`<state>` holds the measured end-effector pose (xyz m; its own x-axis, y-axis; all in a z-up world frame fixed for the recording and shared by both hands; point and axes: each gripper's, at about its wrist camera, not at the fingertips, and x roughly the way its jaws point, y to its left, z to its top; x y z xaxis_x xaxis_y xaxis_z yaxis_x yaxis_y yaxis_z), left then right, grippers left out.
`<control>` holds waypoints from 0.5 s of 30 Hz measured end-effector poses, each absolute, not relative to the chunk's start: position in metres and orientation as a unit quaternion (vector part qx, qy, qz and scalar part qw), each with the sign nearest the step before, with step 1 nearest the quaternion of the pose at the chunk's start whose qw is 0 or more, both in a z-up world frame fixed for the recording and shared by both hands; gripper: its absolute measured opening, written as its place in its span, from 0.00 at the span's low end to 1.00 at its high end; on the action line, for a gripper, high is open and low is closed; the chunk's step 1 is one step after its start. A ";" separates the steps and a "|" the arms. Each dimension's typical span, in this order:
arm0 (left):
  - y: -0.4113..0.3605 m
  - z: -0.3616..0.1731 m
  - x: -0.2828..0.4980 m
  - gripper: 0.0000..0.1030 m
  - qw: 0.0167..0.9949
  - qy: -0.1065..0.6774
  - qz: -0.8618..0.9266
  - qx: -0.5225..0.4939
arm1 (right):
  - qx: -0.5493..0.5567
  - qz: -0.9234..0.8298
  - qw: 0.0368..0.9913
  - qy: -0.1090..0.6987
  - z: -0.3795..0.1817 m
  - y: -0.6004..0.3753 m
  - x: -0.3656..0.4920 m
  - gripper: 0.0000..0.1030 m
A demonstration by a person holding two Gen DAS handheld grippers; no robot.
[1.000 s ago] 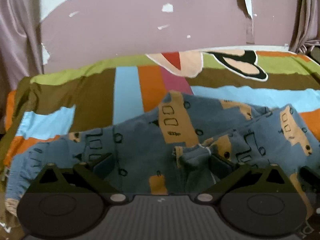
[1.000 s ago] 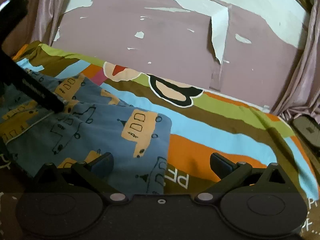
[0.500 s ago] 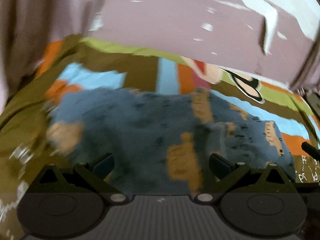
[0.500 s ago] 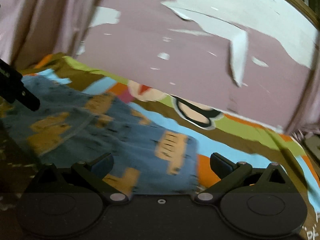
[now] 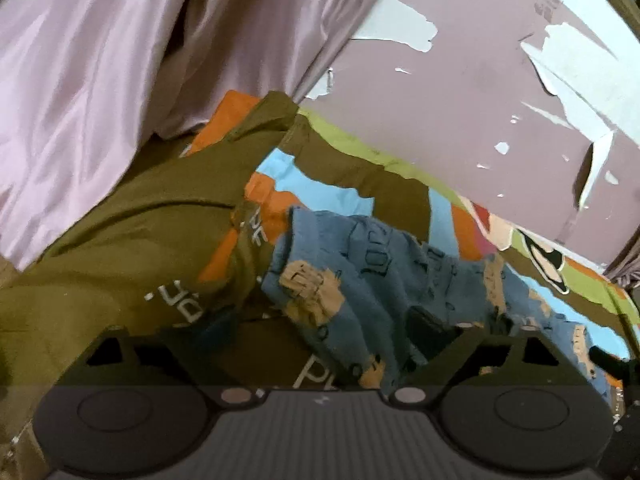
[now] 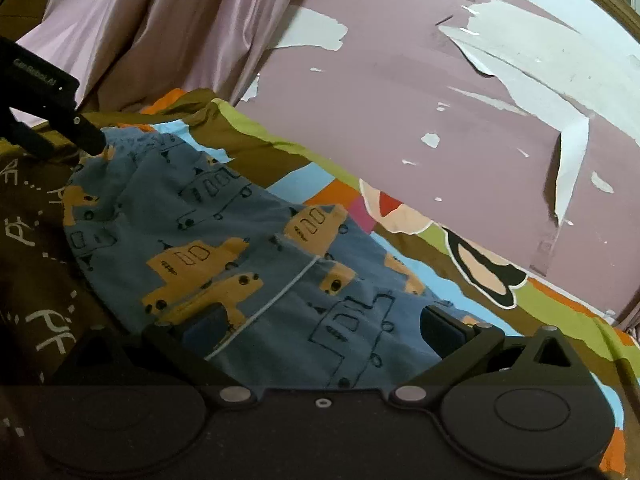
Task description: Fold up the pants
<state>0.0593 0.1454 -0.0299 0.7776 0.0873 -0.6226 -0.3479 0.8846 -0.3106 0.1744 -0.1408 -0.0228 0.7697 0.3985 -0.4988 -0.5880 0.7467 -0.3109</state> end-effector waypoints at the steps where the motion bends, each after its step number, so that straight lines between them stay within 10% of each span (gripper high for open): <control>1: 0.148 -0.033 0.061 0.81 0.916 0.318 0.112 -0.220 | -0.229 0.270 0.912 0.206 -0.024 -0.142 0.175 0.99; 15: 0.192 -0.076 0.073 0.80 0.876 0.262 0.098 -0.394 | -0.210 0.274 0.914 0.211 -0.026 -0.149 0.176 0.99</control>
<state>0.0728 0.1915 -0.0760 0.8434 -0.0340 -0.5363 -0.3788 0.6703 -0.6382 0.1758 -0.1488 -0.0265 0.7603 0.4126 -0.5016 -0.5901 0.7616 -0.2679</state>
